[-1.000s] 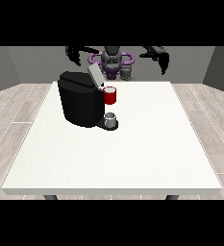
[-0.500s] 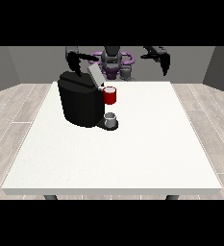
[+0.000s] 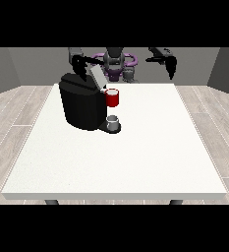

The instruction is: Insert the coffee pod into the coffee machine and close the lid

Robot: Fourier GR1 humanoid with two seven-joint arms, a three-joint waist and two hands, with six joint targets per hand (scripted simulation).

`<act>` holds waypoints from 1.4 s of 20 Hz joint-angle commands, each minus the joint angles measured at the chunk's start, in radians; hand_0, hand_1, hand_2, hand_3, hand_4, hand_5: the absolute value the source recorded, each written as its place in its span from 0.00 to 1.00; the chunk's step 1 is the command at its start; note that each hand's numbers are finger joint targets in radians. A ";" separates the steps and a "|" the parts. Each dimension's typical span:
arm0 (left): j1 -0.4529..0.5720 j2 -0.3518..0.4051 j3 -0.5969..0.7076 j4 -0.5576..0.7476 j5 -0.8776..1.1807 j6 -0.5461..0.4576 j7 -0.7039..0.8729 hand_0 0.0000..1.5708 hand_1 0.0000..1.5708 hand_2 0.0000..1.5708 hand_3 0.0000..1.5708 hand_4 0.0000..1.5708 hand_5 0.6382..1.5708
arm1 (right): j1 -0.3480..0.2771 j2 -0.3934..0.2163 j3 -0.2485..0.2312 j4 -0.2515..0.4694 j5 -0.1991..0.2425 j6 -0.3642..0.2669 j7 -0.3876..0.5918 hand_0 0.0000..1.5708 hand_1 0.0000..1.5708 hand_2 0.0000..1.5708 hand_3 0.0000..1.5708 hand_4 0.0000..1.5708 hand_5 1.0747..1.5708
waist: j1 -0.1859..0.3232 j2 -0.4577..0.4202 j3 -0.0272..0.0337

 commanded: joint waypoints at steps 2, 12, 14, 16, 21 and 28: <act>-0.014 -0.012 -0.042 -0.067 0.001 0.017 0.037 0.00 0.00 0.00 0.00 0.00 1.00 | -0.070 -0.013 -0.037 0.110 0.021 -0.027 -0.052 0.00 0.00 0.00 0.00 0.03 1.00 | 0.046 0.041 0.0008; 0.007 -0.004 -0.036 -0.022 -0.011 0.055 -0.028 0.00 0.00 0.00 0.00 0.00 1.00 | -0.099 0.011 0.003 0.125 0.046 0.000 -0.068 0.00 0.00 0.00 0.00 0.00 1.00 | 0.022 0.049 0.0005; -0.015 0.016 -0.018 0.002 0.008 0.050 -0.008 0.00 0.00 0.00 0.00 0.08 1.00 | -0.121 0.062 0.024 0.120 0.055 -0.034 -0.037 0.00 0.00 0.00 0.00 0.00 1.00 | 0.018 0.035 0.0005; -0.001 0.025 -0.033 -0.023 0.010 0.023 -0.032 0.00 0.00 0.00 0.00 0.10 1.00 | -0.106 0.047 0.014 0.156 0.074 -0.041 -0.106 0.00 0.00 0.00 0.00 0.05 1.00 | 0.037 0.061 0.0006; -0.027 0.027 -0.025 0.034 0.016 0.042 -0.008 0.00 0.00 0.00 0.00 0.08 1.00 | -0.202 0.058 0.044 0.129 0.096 -0.038 0.001 0.00 0.00 0.00 0.00 0.09 1.00 | 0.019 0.032 0.0004; -0.002 0.016 -0.076 -0.015 -0.020 0.041 -0.059 0.00 0.00 0.00 0.00 0.00 1.00 | -0.231 0.060 0.068 0.166 0.164 -0.065 -0.051 0.00 0.00 0.00 0.00 0.08 1.00 | 0.052 0.038 0.0005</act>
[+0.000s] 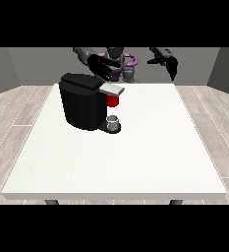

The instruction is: Insert the coffee pod into the coffee machine and close the lid

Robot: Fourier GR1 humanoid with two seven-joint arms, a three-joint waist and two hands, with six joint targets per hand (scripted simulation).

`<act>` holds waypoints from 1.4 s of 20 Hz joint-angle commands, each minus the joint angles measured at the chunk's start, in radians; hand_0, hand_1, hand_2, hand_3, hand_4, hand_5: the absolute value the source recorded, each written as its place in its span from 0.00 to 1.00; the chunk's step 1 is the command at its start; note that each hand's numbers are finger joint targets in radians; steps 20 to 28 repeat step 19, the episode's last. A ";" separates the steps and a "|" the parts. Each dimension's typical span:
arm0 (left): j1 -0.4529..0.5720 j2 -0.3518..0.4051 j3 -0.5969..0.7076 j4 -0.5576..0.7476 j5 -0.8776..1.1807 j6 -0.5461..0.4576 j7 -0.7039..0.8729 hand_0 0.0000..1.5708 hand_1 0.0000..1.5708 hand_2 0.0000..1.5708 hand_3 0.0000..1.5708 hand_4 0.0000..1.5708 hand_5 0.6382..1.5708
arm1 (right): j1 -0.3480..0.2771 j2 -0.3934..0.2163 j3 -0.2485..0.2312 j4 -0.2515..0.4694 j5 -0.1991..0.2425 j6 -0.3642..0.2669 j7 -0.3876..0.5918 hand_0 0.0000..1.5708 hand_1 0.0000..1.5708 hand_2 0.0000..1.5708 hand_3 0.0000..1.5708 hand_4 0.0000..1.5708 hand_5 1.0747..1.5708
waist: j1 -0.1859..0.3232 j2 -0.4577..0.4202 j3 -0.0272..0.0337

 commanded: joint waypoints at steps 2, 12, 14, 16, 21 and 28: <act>-0.001 -0.008 -0.020 -0.041 0.001 0.012 0.029 0.00 0.00 0.00 0.00 0.12 1.00 | -0.012 0.021 0.018 0.018 0.033 -0.016 0.009 0.00 0.00 0.00 0.00 0.07 1.00 | 0.002 -0.043 0.0004; 0.063 -0.051 -0.045 -0.005 -0.003 0.014 -0.096 0.00 0.00 0.00 0.00 0.12 1.00 | 0.039 0.099 0.049 -0.058 -0.020 0.071 -0.071 0.00 0.00 0.00 0.00 0.16 1.00 | -0.055 -0.080 0.0003; 0.071 -0.045 -0.041 0.026 -0.019 0.024 -0.121 0.00 0.00 0.00 0.00 0.12 1.00 | 0.142 0.104 0.127 -0.104 -0.087 0.021 -0.122 0.00 0.00 0.00 0.00 0.18 1.00 | -0.063 -0.099 0.0004; 0.105 -0.040 -0.033 0.002 0.005 0.017 -0.038 0.00 0.00 0.00 0.00 0.12 1.00 | 0.283 0.105 0.136 -0.121 -0.164 0.035 -0.152 0.00 0.00 0.00 0.00 0.18 1.00 | -0.079 -0.183 0.0010; 0.158 -0.020 0.008 0.094 0.000 0.018 -0.127 0.00 0.00 0.00 0.00 0.12 1.00 | 0.411 0.105 0.240 -0.202 -0.220 -0.032 -0.119 0.00 0.00 0.00 0.00 0.10 1.00 | -0.158 -0.220 0.0001; 0.158 -0.020 0.008 0.094 0.000 0.018 -0.127 0.00 0.00 0.00 0.00 0.12 1.00 | 0.411 0.105 0.240 -0.202 -0.220 -0.032 -0.119 0.00 0.00 0.00 0.00 0.10 1.00 | -0.158 -0.220 0.0001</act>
